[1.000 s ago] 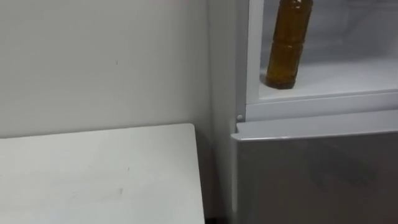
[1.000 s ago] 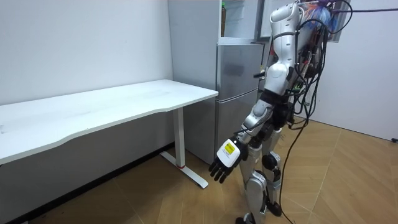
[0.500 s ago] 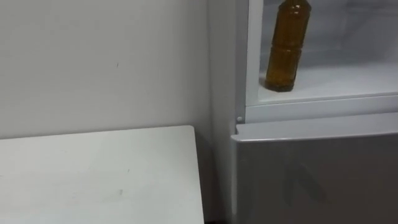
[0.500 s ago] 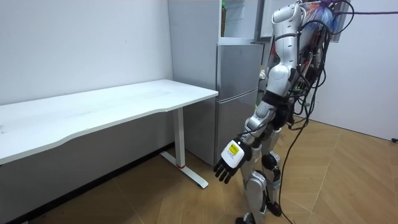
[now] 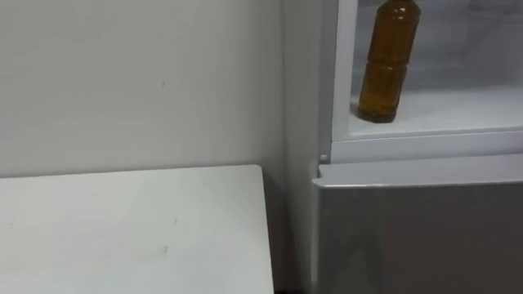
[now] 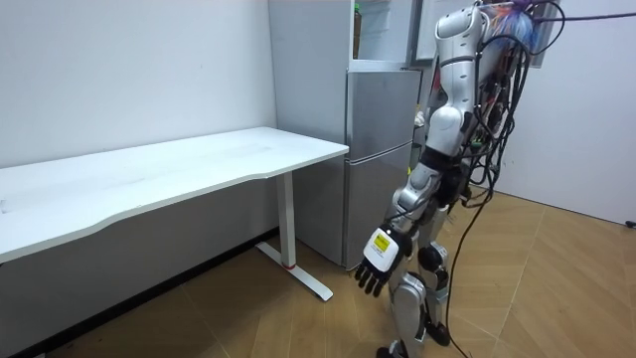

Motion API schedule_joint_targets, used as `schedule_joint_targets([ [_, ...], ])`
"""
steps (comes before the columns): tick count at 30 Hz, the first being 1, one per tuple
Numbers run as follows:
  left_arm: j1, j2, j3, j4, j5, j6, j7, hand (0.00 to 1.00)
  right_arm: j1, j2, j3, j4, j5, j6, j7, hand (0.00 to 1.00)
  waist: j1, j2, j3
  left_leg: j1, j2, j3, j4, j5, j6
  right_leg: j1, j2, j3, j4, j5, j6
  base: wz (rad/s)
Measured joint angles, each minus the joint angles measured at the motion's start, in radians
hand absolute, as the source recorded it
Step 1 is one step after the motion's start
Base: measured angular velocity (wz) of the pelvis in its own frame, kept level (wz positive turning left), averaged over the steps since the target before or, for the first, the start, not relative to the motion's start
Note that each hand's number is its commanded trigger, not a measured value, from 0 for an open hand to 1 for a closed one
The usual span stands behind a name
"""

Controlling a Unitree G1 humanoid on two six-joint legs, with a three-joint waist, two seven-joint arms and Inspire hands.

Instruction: Put the bottle in the upper fridge

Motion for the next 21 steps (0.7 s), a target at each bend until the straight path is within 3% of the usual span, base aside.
schedule_joint_targets([
  [7, -0.001, -0.002, 0.001, 0.003, -0.028, 0.015, -0.020, 0.00, -0.031, 0.000, -0.004, 0.025, -0.026, 0.028, 0.072, 0.00, 0.002, -0.017, 0.0001, -0.019, 0.000, -0.008, 0.012, 0.000, 0.000, 0.002, 0.006, -0.020, -0.015, 0.003, -0.001, 0.06],
  [10, -0.006, -0.003, 0.004, 0.034, -0.103, 0.016, -0.021, 0.00, -0.049, 0.001, -0.007, 0.056, -0.014, 0.029, 0.073, 0.00, 0.002, -0.017, 0.0000, -0.013, 0.001, -0.008, 0.020, 0.000, 0.000, 0.015, 0.005, -0.017, -0.019, 0.003, -0.001, 0.00],
  [18, 0.014, -0.008, 0.088, 0.040, -0.165, 0.017, -0.038, 0.00, -0.036, 0.005, -0.078, 0.059, 0.082, 0.049, 0.079, 0.00, 0.018, -0.017, -0.0012, -0.012, 0.006, -0.006, 0.031, -0.003, -0.004, 0.024, 0.004, -0.019, -0.025, 0.001, -0.005, 0.01],
  [21, 0.013, -0.006, 0.149, 0.040, -0.164, 0.016, -0.037, 0.00, -0.032, 0.005, -0.177, 0.059, 0.111, 0.050, 0.067, 0.00, 0.016, -0.021, -0.0006, -0.007, 0.006, -0.005, 0.030, -0.003, -0.004, 0.030, 0.004, -0.021, -0.027, 0.001, -0.004, 0.02],
])
